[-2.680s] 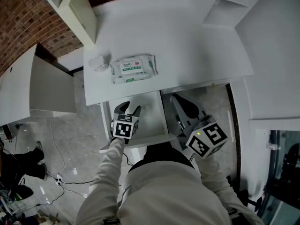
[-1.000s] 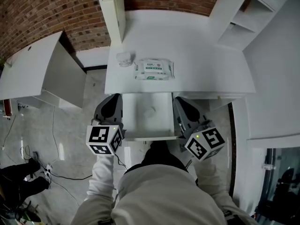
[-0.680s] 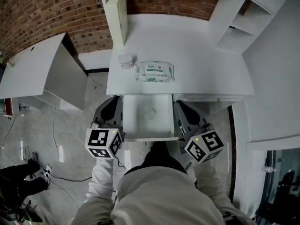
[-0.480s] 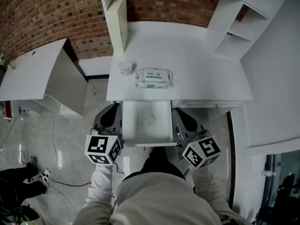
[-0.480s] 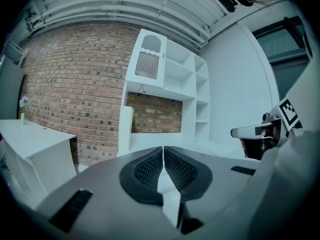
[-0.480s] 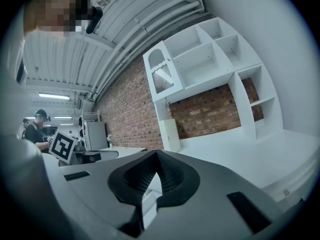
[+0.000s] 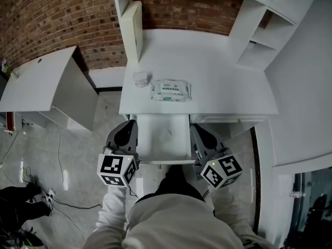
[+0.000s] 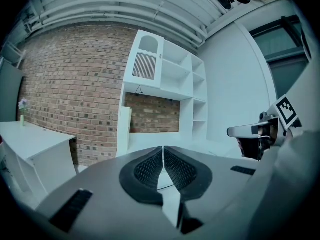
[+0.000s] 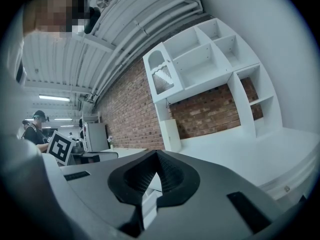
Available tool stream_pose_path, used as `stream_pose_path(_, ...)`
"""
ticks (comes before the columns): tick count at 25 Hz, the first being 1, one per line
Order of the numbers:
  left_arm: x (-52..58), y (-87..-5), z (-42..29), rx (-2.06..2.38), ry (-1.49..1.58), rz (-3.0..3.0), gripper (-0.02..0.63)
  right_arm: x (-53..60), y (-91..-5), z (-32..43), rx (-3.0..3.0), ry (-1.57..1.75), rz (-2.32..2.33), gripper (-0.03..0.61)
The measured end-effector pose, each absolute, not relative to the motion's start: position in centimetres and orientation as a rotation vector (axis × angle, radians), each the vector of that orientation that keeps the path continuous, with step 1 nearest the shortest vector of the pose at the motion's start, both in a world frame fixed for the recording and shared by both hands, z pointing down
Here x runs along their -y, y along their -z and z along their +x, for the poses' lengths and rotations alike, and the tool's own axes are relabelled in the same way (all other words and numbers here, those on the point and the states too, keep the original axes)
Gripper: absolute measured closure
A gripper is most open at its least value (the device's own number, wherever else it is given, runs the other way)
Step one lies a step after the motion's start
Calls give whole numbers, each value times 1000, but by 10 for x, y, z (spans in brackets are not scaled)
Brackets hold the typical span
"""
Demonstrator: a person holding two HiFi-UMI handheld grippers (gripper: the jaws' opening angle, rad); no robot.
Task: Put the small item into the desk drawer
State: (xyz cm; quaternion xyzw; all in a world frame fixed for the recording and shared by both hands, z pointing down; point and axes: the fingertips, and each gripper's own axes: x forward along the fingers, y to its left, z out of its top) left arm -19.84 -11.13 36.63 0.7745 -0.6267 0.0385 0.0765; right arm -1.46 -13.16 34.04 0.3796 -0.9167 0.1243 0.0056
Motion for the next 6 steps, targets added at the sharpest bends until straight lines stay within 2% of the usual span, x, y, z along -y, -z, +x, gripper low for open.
stream_pose_path(6,109,-367,-195,1875,-116,2325,589,130,-341,-8,2864,-393,1198,551)
